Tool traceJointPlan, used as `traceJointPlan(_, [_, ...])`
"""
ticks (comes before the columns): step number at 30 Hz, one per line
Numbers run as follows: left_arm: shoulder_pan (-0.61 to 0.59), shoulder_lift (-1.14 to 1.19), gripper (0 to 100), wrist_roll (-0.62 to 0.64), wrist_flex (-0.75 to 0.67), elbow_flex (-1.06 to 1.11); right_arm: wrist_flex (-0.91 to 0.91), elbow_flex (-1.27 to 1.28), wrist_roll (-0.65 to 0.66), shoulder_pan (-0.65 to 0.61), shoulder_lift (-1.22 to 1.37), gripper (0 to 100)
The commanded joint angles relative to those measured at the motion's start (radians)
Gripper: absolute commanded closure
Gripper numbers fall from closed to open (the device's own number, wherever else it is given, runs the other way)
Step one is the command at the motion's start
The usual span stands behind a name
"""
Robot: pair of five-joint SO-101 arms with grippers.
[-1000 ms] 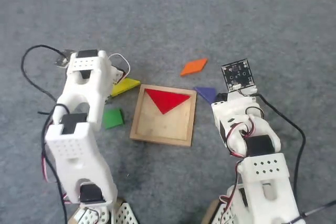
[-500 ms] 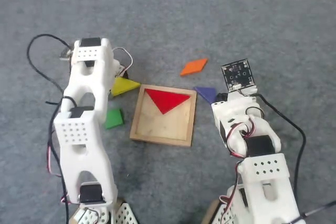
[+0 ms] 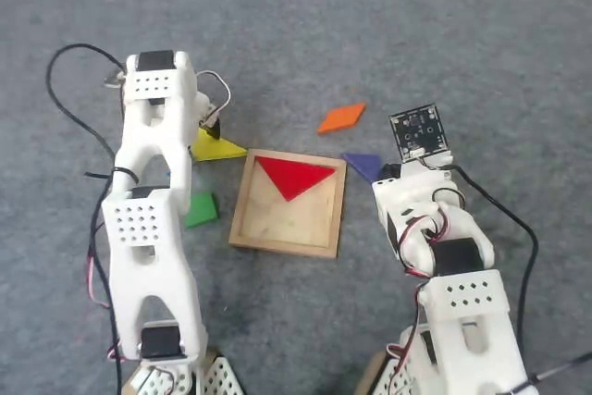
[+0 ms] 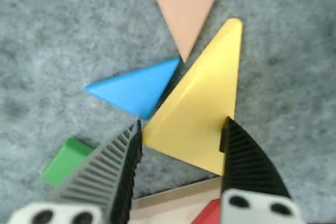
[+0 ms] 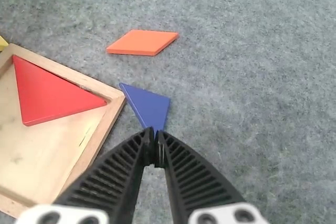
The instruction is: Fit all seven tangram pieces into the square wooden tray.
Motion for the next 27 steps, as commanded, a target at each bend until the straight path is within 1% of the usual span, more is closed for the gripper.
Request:
traceJointPlan(1, [0.014,0.031,82,-0.040,0.040,0.004,-0.025,-0.009,0.014,-0.008,-0.018,99.2])
traceJointPlan(5, [0.021,0.032,86,-0.087,0.040,0.004,-0.025,-0.009,0.014,-0.008,-0.018,99.2])
traceJointPlan(15, [0.028,0.020,86,-0.094,0.040,-0.013,-0.025,-0.009,0.014,-0.008,-0.018,99.2])
traceJointPlan(20, [0.060,-0.055,94,-0.164,0.035,-0.019,-0.025,-0.009,0.014,-0.008,-0.018,99.2])
traceJointPlan(25, [0.083,-0.066,95,-0.170,0.014,-0.015,-0.025,-0.009,0.014,-0.008,-0.018,99.2])
traceJointPlan(27, [0.081,-0.071,97,-0.172,0.012,-0.018,-0.025,-0.009,0.014,-0.008,-0.018,99.2])
